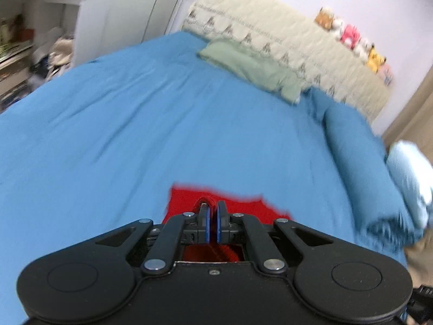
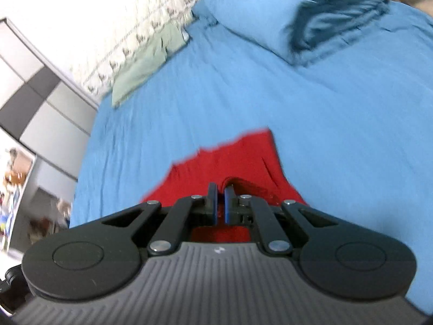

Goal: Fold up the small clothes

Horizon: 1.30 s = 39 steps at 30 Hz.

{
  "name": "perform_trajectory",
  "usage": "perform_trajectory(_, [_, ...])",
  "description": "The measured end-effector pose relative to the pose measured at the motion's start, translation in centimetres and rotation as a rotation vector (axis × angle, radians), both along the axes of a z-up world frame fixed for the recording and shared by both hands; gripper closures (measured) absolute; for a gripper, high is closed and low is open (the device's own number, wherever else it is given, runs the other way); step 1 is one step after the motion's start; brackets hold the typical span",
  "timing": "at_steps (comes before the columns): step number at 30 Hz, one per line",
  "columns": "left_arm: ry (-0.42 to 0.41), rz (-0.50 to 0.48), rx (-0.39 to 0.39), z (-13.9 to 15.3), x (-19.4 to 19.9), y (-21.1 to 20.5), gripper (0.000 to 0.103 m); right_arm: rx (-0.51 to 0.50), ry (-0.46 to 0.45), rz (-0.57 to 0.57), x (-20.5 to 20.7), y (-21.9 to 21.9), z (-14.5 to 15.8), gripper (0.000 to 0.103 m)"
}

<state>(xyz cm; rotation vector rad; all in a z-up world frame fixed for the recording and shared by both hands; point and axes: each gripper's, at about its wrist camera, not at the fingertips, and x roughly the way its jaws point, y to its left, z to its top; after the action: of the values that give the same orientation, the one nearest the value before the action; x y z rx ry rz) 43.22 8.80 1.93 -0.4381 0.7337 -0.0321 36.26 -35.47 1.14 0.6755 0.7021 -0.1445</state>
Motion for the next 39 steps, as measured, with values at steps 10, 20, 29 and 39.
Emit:
perform_trajectory(10, [0.015,0.015,0.062,-9.7,13.1,-2.7,0.099,-0.091,0.017,0.005,15.5,-0.9,-13.2,0.084])
perform_trajectory(20, [0.009,-0.005,0.159,-11.5,16.3,-3.4,0.098,-0.170,-0.008,-0.017,19.7,-1.2,-13.6,0.084])
perform_trajectory(29, [-0.001,0.003,0.334,-11.4,13.5,-3.7,0.027,-0.419,-0.023,0.070,18.4,1.9,-13.9,0.023])
perform_trajectory(39, [0.082,-0.141,0.396,-14.3,10.8,-5.3,0.027,-0.584,0.078,0.247,22.4,4.7,-17.6,0.048])
